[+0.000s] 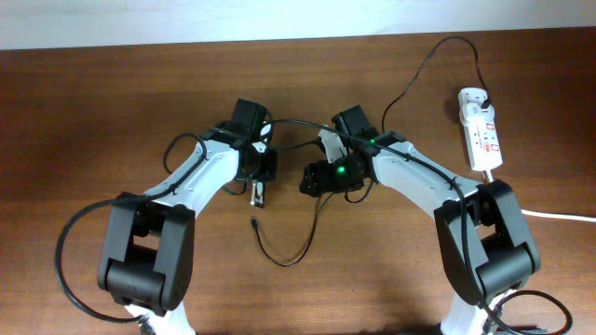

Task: Plug charger to phone and switch on socket

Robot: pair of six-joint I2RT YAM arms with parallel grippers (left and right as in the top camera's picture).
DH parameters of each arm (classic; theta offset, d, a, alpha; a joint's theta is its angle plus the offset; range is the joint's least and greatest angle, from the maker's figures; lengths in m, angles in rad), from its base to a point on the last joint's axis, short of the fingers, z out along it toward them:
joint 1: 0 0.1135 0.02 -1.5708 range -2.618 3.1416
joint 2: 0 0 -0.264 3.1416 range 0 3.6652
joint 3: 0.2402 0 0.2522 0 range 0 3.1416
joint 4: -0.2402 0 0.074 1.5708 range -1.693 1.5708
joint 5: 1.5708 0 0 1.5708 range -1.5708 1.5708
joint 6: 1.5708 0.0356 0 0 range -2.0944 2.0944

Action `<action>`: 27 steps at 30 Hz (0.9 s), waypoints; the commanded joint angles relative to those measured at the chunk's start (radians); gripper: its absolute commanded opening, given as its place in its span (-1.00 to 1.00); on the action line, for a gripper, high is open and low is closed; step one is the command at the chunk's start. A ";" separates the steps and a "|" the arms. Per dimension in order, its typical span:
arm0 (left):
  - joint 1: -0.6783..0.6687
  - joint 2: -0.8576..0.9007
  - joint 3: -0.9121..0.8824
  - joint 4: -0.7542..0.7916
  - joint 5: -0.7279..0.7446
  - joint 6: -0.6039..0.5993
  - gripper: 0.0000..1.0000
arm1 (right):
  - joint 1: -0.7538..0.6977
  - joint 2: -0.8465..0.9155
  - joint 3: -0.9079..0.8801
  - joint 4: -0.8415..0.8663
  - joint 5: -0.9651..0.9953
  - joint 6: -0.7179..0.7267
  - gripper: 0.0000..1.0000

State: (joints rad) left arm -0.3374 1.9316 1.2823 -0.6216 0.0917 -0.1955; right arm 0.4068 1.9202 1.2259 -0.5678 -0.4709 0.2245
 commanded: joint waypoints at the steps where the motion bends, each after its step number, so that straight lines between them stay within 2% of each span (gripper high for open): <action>1: 0.000 -0.032 -0.024 0.006 -0.033 -0.050 -0.79 | 0.001 -0.002 0.001 0.003 0.013 -0.015 0.50; 3: 0.000 -0.032 -0.036 0.007 -0.086 -0.097 -0.77 | 0.001 -0.002 0.001 0.003 0.013 -0.015 0.50; 6: 0.000 -0.032 -0.037 0.009 -0.089 -0.097 -0.65 | 0.001 -0.001 0.001 0.003 0.013 -0.015 0.50; 9: 0.000 -0.032 -0.037 0.011 -0.089 -0.097 -0.63 | 0.001 -0.002 0.001 0.004 0.013 -0.015 0.50; 14: 0.000 -0.032 -0.036 0.014 -0.087 -0.097 -0.91 | 0.001 -0.002 0.001 0.003 0.012 -0.014 0.51; 15: 0.000 -0.032 -0.036 0.014 -0.084 -0.097 -1.00 | 0.001 -0.002 0.001 0.003 0.012 -0.014 0.72; 16: 0.000 -0.034 -0.036 0.013 -0.083 -0.097 -1.00 | 0.000 -0.002 0.001 0.003 0.011 -0.014 0.97; 18: 0.001 -0.056 -0.028 0.006 -0.074 -0.097 -1.00 | -0.004 -0.003 0.004 0.003 -0.002 -0.008 0.97; 19: 0.012 -0.089 -0.027 0.006 -0.024 -0.096 -1.00 | -0.010 -0.012 0.009 0.003 -0.018 -0.012 0.96; 20: 0.018 -0.103 -0.027 0.006 0.002 -0.095 -1.00 | -0.010 -0.019 0.011 0.002 -0.018 -0.016 0.85; 21: 0.047 -0.146 -0.027 0.004 0.090 -0.095 -1.00 | -0.010 -0.043 0.011 0.002 -0.035 -0.048 0.71; 23: 0.106 -0.200 -0.027 0.008 0.216 -0.095 -1.00 | -0.008 -0.105 0.011 0.002 -0.083 -0.090 0.68; 25: 0.199 -0.220 -0.027 0.019 0.429 -0.095 -1.00 | -0.008 -0.180 0.011 -0.023 -0.114 -0.106 0.68; 27: 0.296 -0.208 -0.027 0.018 0.630 -0.042 -1.00 | 0.015 -0.219 0.011 -0.066 -0.146 -0.166 0.68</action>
State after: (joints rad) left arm -0.1276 1.7290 1.2510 -0.6052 0.4133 -0.2848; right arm 0.4019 1.7523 1.2270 -0.6029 -0.5613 0.1318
